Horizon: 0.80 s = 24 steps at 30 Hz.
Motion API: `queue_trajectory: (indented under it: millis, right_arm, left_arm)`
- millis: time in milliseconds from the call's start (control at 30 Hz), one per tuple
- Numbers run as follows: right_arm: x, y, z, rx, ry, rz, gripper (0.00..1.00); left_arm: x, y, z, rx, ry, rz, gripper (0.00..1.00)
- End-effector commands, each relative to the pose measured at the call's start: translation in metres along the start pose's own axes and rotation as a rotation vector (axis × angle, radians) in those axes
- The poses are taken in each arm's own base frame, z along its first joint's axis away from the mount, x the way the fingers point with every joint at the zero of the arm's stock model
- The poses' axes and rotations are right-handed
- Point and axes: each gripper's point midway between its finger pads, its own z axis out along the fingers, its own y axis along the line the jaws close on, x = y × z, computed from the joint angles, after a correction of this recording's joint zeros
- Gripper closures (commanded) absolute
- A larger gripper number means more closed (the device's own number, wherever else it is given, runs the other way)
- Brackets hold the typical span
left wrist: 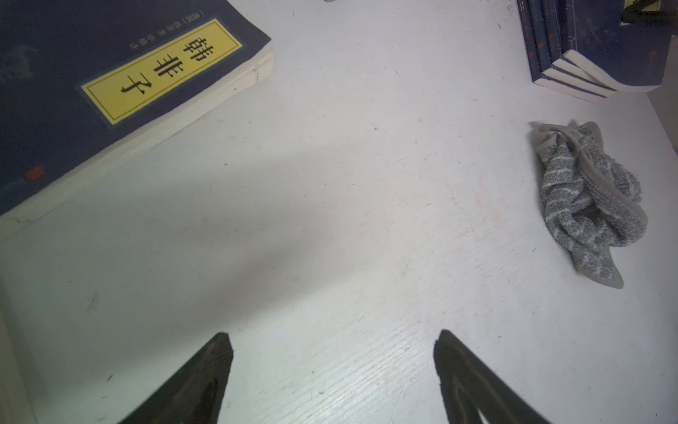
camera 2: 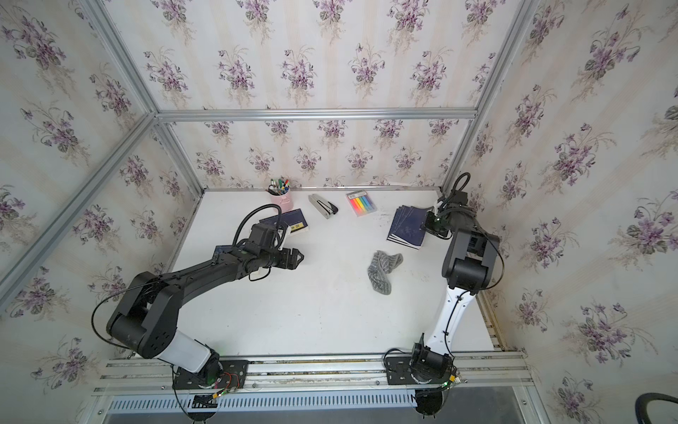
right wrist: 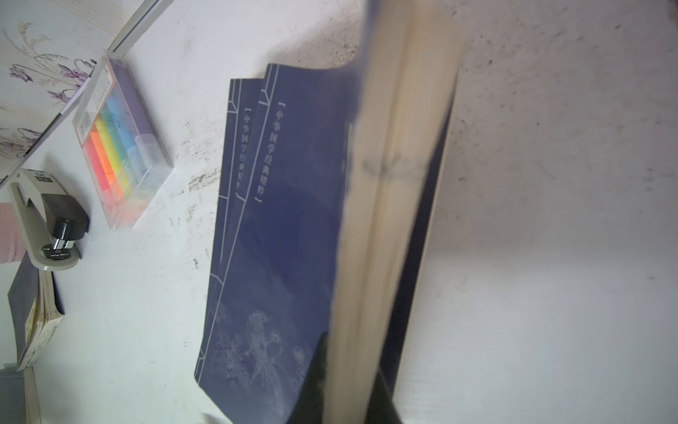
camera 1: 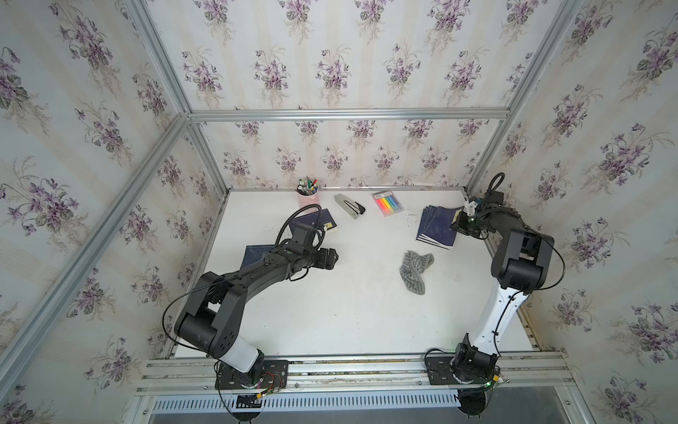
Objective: Wipe the cover of the book
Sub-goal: Place the book on the book.
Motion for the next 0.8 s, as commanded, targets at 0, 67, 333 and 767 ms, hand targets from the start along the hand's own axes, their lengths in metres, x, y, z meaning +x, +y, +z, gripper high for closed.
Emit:
queue_trajectory:
  millis: [0,67,333,767]
  right_arm:
    - [0.003,-0.015,0.005,0.065,0.022,-0.02,1.0]
    - [0.003,-0.014,0.007,0.054,0.026,-0.027,1.0]
    - [0.003,-0.021,0.015,0.077,0.059,-0.051,1.0]
    - [-0.026,0.045,-0.026,-0.024,-0.039,-0.236,1.0]
  left_arm:
    - [-0.006,0.0,0.0,-0.001,-0.022,0.015,0.13]
    - [-0.006,0.0,0.001,-0.002,-0.02,0.013,0.13]
    - [-0.005,0.001,0.004,-0.001,-0.012,0.014,0.13]
    - [-0.003,0.0,0.009,0.007,0.005,0.012,0.13]
